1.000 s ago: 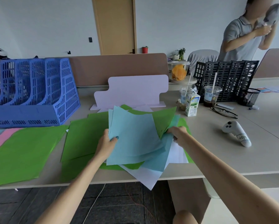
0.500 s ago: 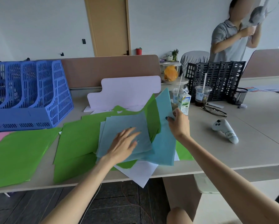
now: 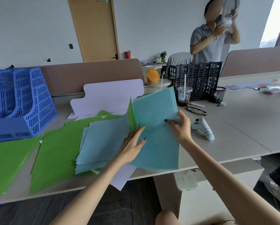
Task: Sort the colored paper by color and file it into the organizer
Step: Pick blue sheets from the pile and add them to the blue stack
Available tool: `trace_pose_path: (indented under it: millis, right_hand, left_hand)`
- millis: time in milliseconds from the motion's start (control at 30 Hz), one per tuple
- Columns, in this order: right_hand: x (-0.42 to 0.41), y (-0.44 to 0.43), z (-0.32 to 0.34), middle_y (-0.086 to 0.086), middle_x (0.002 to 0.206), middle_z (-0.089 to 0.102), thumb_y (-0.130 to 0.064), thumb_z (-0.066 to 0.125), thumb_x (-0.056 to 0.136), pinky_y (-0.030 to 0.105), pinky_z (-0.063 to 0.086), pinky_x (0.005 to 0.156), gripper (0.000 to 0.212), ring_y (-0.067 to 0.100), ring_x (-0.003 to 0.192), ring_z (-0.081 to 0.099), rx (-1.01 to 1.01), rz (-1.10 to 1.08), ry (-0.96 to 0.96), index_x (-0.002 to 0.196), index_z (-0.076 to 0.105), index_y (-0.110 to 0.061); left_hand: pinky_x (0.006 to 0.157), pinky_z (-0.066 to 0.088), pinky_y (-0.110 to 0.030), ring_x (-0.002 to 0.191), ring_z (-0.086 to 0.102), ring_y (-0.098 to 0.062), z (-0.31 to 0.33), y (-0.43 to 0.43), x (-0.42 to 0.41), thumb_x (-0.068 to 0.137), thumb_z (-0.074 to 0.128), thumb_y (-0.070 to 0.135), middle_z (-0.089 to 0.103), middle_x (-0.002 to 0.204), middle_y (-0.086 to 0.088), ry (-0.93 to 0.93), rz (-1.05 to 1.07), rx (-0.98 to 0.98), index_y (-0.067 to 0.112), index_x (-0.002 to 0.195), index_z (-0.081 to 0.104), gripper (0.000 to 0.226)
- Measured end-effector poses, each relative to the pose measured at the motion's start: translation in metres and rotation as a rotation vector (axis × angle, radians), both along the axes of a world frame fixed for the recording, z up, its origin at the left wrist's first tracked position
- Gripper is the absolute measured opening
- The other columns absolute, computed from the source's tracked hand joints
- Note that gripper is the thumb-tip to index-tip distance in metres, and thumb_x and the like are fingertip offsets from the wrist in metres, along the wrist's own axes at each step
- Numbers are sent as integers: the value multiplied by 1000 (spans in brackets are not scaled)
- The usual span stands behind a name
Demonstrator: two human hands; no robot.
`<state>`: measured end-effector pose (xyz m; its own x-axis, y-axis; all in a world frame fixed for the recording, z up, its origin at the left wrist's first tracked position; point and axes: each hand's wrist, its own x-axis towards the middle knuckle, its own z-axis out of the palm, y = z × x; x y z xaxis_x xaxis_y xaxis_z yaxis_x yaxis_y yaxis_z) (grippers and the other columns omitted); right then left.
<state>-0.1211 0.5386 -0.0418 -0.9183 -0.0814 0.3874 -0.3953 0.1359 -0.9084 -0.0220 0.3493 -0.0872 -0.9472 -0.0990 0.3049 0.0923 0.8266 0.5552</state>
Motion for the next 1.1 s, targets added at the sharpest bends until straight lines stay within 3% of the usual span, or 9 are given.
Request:
trace_pose_path:
  millis: [167, 267, 400, 567, 733, 833, 933, 1033, 1100]
  right_hand:
    - [2, 31, -5, 1, 81, 72, 3, 69, 80, 32, 57, 67, 18, 16, 69, 64, -338, 223, -168, 92, 66, -11]
    - [-2, 51, -8, 6, 88, 72, -1, 71, 79, 37, 58, 71, 21, 20, 72, 67, -439, 269, -275, 98, 66, -9]
    - [-4, 68, -8, 11, 97, 72, -3, 72, 79, 42, 59, 74, 21, 26, 76, 68, -472, 340, -386, 97, 66, -13]
    - [4, 61, -2, 8, 93, 73, -2, 69, 82, 38, 59, 67, 23, 23, 74, 69, -465, 414, -411, 103, 64, -9]
    - [16, 24, 1, 7, 97, 69, -9, 68, 84, 23, 54, 57, 25, 17, 77, 67, -351, 441, -457, 106, 56, -9]
    - [25, -1, -10, 8, 101, 67, -5, 69, 83, 27, 54, 64, 32, 17, 79, 66, -231, 475, -501, 111, 55, -8]
    - [32, -27, -23, 14, 108, 64, 3, 68, 81, 24, 54, 60, 43, 19, 77, 63, -135, 477, -509, 121, 52, -1]
    - [39, -46, -27, 12, 101, 60, 7, 63, 83, 17, 50, 49, 45, 16, 70, 59, -105, 420, -501, 122, 44, -5]
    - [41, -55, -27, 6, 91, 57, 7, 61, 84, 17, 46, 45, 47, 15, 67, 57, -88, 420, -501, 119, 38, -12]
  left_hand:
    - [116, 19, -42, 142, 23, -18, 6, 13, -12, 93, 53, 41, 27, 154, 4, -15, 206, 272, 28, 149, 22, 66]
    - [109, 32, -40, 127, 42, -14, 17, 18, -16, 70, 66, 58, 48, 136, 12, 16, 277, 571, 35, 138, 32, 80]
    - [84, 50, -32, 98, 65, -21, 40, 32, -11, 85, 69, 19, 70, 105, 0, 90, 126, 931, 20, 105, 63, 21]
    - [92, 50, -31, 107, 64, -13, 46, 31, 1, 93, 58, 9, 68, 117, 1, 126, 37, 783, 13, 121, 62, 29]
    - [85, 50, -28, 98, 65, -12, 52, -5, 22, 89, 63, 9, 69, 109, 0, 302, 210, 728, 10, 113, 65, 24]
    - [78, 49, -29, 93, 65, -14, 44, -26, 37, 88, 67, 17, 71, 102, 2, 315, 333, 727, 12, 105, 69, 18]
    - [76, 51, -37, 91, 66, -22, 34, -50, 47, 83, 66, 34, 70, 99, -3, 213, 476, 775, 13, 102, 66, 28]
    - [71, 49, -34, 86, 65, -27, 25, -68, 54, 75, 65, 24, 69, 94, -5, 55, 531, 730, 16, 96, 65, 24]
    - [65, 42, -31, 76, 60, -26, 22, -77, 58, 83, 62, 20, 66, 87, -8, 120, 578, 676, 10, 92, 65, 15]
